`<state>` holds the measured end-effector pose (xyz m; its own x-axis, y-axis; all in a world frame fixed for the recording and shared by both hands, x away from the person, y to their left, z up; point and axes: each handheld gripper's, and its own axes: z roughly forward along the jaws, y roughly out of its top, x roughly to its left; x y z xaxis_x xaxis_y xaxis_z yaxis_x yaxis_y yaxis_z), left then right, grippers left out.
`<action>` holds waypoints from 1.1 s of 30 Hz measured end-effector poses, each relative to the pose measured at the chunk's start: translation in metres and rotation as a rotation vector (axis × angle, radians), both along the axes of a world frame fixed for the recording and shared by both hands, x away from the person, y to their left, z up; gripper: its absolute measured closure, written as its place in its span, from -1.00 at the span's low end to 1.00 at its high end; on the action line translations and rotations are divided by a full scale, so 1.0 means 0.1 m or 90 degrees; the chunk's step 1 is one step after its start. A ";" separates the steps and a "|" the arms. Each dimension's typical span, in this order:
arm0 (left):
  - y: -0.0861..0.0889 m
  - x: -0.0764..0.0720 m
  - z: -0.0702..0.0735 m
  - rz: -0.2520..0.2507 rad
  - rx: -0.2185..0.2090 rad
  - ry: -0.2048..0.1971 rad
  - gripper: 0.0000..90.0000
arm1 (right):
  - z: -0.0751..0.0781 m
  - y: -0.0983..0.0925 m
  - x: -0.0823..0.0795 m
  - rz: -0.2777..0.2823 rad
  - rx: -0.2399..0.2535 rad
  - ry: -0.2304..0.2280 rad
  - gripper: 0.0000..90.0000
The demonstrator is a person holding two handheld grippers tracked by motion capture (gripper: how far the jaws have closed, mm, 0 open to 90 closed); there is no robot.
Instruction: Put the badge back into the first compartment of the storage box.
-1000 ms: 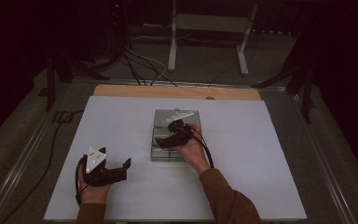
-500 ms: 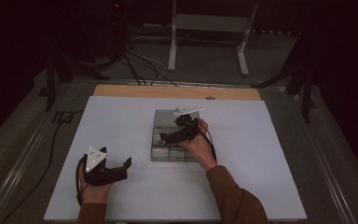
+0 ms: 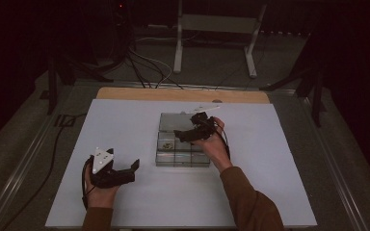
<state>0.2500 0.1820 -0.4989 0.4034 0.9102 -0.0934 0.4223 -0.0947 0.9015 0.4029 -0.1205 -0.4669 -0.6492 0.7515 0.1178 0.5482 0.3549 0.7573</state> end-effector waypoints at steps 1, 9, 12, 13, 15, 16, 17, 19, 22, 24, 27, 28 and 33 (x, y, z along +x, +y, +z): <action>-0.01 0.01 0.01 -0.001 -0.001 0.000 -0.96 | 0.00 -0.02 0.01 -0.004 0.002 0.000 -1.00; -0.10 0.09 0.03 -0.009 -0.004 0.000 -0.96 | 0.01 -0.16 0.08 -0.027 0.013 -0.004 -1.00; -0.13 0.11 0.03 -0.011 -0.010 0.000 -0.96 | 0.00 -0.21 0.11 -0.038 0.013 -0.002 -1.00; -0.14 0.12 0.03 -0.012 -0.009 0.001 -0.96 | 0.00 -0.22 0.12 -0.042 0.012 -0.001 -1.00; -0.17 0.14 0.03 -0.013 -0.011 0.003 -0.96 | -0.01 -0.24 0.14 -0.046 0.010 0.001 -1.00; -0.17 0.14 0.02 -0.013 -0.012 0.004 -0.96 | -0.02 -0.26 0.15 -0.051 0.009 0.001 -1.00; -0.18 0.15 0.02 -0.014 -0.011 0.004 -0.96 | -0.02 -0.27 0.15 -0.052 0.010 0.003 -1.00; -0.20 0.16 0.02 -0.015 -0.012 0.006 -0.96 | -0.03 -0.29 0.17 -0.060 0.011 0.004 -1.00; -0.23 0.18 0.02 -0.016 -0.014 0.007 -0.96 | -0.04 -0.33 0.19 -0.065 0.013 0.005 -1.00; -0.25 0.19 0.01 -0.018 -0.012 0.008 -0.96 | -0.05 -0.35 0.21 -0.070 0.014 0.007 -1.00; -0.28 0.21 0.00 -0.021 -0.011 0.012 -0.96 | -0.06 -0.38 0.23 -0.077 0.018 0.008 -1.00; -0.30 0.21 0.00 -0.021 -0.010 0.013 -0.96 | -0.07 -0.39 0.23 -0.078 0.019 0.010 -1.00; -0.36 0.25 -0.03 -0.027 -0.010 0.017 -0.96 | -0.09 -0.44 0.26 -0.087 0.023 0.012 -1.00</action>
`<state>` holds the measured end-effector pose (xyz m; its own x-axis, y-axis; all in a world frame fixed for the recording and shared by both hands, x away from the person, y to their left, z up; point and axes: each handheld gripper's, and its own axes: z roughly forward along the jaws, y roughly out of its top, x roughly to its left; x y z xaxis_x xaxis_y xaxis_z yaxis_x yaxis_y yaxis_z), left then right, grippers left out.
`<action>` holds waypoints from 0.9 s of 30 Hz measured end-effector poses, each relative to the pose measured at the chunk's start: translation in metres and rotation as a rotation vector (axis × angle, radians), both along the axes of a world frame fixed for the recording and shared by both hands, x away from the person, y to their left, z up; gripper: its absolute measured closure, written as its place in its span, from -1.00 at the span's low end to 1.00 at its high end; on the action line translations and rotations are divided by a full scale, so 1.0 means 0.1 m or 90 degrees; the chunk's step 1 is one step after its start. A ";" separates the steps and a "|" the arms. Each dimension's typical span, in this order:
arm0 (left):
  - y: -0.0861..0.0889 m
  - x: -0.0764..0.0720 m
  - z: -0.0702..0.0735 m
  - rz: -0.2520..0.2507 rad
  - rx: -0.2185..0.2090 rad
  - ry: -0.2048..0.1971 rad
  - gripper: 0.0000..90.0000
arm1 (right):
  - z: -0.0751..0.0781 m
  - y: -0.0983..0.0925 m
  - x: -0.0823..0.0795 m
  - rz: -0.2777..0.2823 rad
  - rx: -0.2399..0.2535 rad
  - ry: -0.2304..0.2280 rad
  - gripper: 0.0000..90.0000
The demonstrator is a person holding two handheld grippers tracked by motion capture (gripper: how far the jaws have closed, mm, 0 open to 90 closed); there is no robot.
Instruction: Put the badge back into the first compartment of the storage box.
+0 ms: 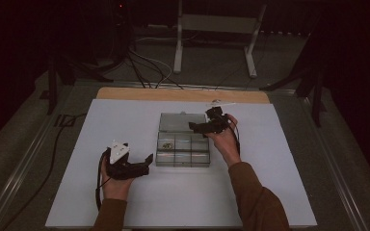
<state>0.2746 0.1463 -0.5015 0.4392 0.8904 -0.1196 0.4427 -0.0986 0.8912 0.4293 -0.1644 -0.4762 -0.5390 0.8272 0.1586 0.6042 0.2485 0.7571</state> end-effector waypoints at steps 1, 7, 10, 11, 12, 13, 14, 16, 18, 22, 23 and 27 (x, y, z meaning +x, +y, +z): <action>-0.01 0.00 0.00 0.000 -0.002 0.002 -0.96 | -0.01 -0.01 0.01 -0.005 0.002 0.000 -1.00; -0.09 0.05 -0.03 -0.011 -0.003 0.013 -0.90 | -0.05 -0.06 0.06 -0.023 0.012 0.007 -1.00; -0.14 0.08 -0.04 -0.021 -0.016 0.030 -0.86 | -0.08 -0.09 0.08 -0.033 0.017 0.013 -0.92; -0.15 0.09 -0.05 -0.024 -0.019 0.033 -0.85 | -0.09 -0.09 0.09 -0.038 0.016 0.017 -0.92; -0.17 0.10 -0.06 -0.026 -0.015 0.037 -0.83 | -0.10 -0.10 0.09 -0.040 0.015 0.020 -0.92; -0.18 0.11 -0.06 -0.027 -0.010 0.041 -0.82 | -0.12 -0.10 0.10 -0.043 0.017 0.022 -0.92; -0.21 0.12 -0.08 -0.029 -0.005 0.046 -0.81 | -0.13 -0.11 0.10 -0.044 0.017 0.026 -0.92; -0.24 0.14 -0.10 -0.021 0.006 0.055 -0.75 | -0.16 -0.11 0.11 -0.047 0.016 0.031 -0.92; -0.27 0.17 -0.13 -0.015 0.013 0.064 -0.63 | -0.18 -0.13 0.12 -0.053 0.017 0.034 -0.92; -0.34 0.24 -0.21 -0.012 0.030 0.087 -0.46 | -0.23 -0.15 0.12 -0.061 0.023 0.045 -0.91; -0.36 0.25 -0.23 -0.013 0.032 0.092 -0.41 | -0.24 -0.16 0.12 -0.062 0.025 0.048 -0.90; -0.40 0.27 -0.27 -0.025 0.027 0.102 -0.04 | -0.29 -0.19 0.13 -0.068 0.031 0.059 -0.89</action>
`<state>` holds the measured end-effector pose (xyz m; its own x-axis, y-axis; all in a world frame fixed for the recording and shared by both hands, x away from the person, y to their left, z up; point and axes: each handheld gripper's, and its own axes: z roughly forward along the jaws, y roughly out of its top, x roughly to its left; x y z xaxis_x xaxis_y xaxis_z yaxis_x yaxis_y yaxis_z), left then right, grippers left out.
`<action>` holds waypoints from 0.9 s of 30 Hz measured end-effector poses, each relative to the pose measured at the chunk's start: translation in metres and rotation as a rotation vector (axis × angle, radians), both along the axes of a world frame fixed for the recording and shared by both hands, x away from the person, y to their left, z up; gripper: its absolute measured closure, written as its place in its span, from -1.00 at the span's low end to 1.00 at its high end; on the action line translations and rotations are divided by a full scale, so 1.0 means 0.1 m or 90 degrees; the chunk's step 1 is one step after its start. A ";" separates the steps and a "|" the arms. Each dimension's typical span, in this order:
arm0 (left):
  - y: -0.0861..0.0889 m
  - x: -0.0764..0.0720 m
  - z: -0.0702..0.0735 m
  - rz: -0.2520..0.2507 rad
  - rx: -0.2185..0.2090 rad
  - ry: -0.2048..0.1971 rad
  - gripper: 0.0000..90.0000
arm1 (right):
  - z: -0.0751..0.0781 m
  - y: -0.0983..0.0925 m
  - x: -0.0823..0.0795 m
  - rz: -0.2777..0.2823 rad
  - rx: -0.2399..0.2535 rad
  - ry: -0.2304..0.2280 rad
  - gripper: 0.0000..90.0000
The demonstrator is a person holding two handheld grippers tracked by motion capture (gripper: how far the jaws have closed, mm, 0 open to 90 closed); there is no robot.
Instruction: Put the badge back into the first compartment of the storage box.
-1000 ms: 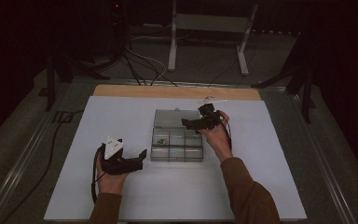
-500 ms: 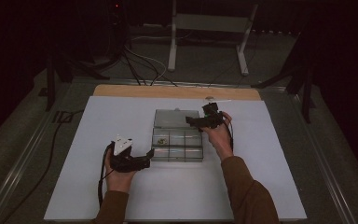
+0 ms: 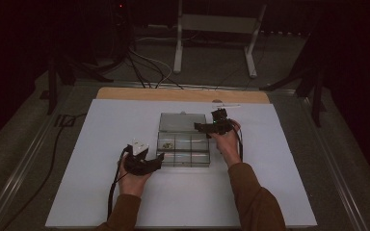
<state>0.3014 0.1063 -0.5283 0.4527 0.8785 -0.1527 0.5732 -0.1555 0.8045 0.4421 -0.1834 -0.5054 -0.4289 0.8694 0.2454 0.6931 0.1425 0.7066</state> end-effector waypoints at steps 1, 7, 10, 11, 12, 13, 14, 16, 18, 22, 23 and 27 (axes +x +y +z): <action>-0.01 0.00 -0.01 -0.001 -0.001 0.002 0.06 | -0.01 -0.01 0.00 -0.002 0.000 0.003 -0.89; -0.05 0.04 -0.06 0.001 0.004 0.018 0.32 | -0.05 -0.05 0.02 -0.012 -0.002 0.014 -0.88; -0.06 0.04 -0.06 0.004 0.006 0.019 0.38 | -0.07 -0.05 0.02 -0.016 0.000 0.023 -0.88; -0.06 0.04 -0.07 0.004 0.006 0.020 0.40 | -0.08 -0.05 0.02 -0.016 0.002 0.024 -0.88; -0.06 0.05 -0.07 0.006 0.005 0.020 0.42 | -0.09 -0.05 0.02 -0.017 0.003 0.025 -0.88; -0.06 0.05 -0.07 0.007 0.006 0.022 0.44 | -0.09 -0.05 0.02 -0.017 0.003 0.027 -0.87; -0.06 0.05 -0.07 0.007 0.007 0.023 0.46 | -0.09 -0.05 0.02 -0.019 0.003 0.028 -0.86; -0.06 0.06 -0.08 0.010 0.008 0.025 0.49 | -0.10 -0.05 0.03 -0.021 0.004 0.030 -0.86; -0.06 0.06 -0.08 0.009 0.009 0.025 0.51 | -0.11 -0.04 0.03 -0.022 0.006 0.033 -0.85; -0.08 0.06 -0.08 0.014 0.011 0.026 0.54 | -0.12 -0.04 0.04 -0.021 0.013 0.043 -0.83; -0.09 0.06 -0.08 0.016 0.012 0.027 0.54 | -0.13 -0.04 0.04 -0.022 0.018 0.049 -0.83; -0.11 0.07 -0.10 0.019 0.019 0.033 0.54 | -0.16 -0.03 0.04 -0.024 0.019 0.054 -0.83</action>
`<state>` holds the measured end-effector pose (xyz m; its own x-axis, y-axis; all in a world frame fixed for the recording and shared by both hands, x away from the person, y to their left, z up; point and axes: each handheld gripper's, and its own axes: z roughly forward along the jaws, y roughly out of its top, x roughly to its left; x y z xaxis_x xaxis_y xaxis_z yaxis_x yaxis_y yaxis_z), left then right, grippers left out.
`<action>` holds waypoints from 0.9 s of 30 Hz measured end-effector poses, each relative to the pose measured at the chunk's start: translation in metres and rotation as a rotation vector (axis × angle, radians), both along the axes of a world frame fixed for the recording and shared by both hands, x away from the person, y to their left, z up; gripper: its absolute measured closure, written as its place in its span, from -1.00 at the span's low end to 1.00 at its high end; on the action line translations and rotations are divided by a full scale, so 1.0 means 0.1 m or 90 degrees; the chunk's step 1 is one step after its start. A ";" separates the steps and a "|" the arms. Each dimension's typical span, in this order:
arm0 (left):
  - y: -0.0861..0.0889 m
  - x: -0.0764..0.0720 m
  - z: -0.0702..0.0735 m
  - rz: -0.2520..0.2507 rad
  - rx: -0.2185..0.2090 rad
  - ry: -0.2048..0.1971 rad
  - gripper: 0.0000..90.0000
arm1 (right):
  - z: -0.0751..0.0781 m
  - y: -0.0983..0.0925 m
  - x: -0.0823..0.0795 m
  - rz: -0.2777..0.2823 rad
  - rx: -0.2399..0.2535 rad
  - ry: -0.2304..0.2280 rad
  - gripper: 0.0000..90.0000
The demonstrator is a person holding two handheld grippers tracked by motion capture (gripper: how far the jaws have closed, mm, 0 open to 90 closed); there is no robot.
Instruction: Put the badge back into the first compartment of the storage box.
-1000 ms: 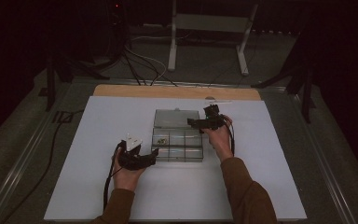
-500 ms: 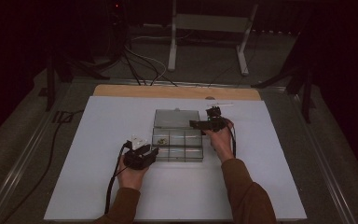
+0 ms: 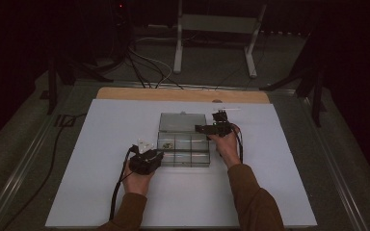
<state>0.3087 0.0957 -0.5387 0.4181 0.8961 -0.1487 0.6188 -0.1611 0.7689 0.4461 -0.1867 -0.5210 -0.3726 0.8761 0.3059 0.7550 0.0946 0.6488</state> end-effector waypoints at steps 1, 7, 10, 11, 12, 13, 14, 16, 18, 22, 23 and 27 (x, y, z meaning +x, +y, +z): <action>0.00 0.00 0.00 0.000 0.000 0.000 0.54 | 0.00 0.00 0.00 0.000 0.002 0.003 -0.82; 0.00 0.00 0.01 0.003 0.004 0.003 0.58 | -0.01 0.00 0.01 -0.005 0.012 0.007 -0.63; 0.00 0.00 0.00 0.003 0.005 0.003 0.58 | -0.02 0.01 0.01 0.001 0.020 0.014 -0.49; 0.00 0.00 0.00 0.003 0.004 0.003 0.58 | -0.02 0.01 0.01 0.003 0.025 0.017 -0.45; 0.00 0.00 0.00 0.003 0.005 0.002 0.58 | -0.02 0.01 0.01 0.004 0.030 0.020 -0.40; 0.00 0.00 0.00 0.003 0.005 0.003 0.58 | -0.02 0.01 0.01 0.004 0.032 0.022 -0.35; 0.00 0.00 0.00 0.003 0.005 0.002 0.58 | -0.02 0.01 0.01 0.004 0.034 0.025 -0.32; 0.00 0.00 0.00 0.003 0.005 0.002 0.58 | -0.02 0.01 0.01 0.007 0.050 0.032 -0.25; 0.00 0.00 0.00 0.003 0.005 0.002 0.58 | -0.03 0.00 0.02 0.004 0.056 0.038 -0.23; 0.00 0.00 0.00 0.003 0.005 0.002 0.59 | -0.04 -0.01 0.03 0.001 0.068 0.046 -0.21; 0.00 0.00 0.00 0.003 0.005 0.002 0.59 | -0.04 -0.02 0.04 0.000 0.073 0.051 -0.21; -0.01 0.00 0.00 0.006 0.006 0.002 0.59 | -0.05 -0.03 0.04 -0.002 0.083 0.059 -0.20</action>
<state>0.3084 0.0950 -0.5382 0.4087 0.9015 -0.1422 0.6232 -0.1618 0.7651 0.4502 -0.1898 -0.5258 -0.3343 0.8279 0.4504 0.8124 0.0108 0.5830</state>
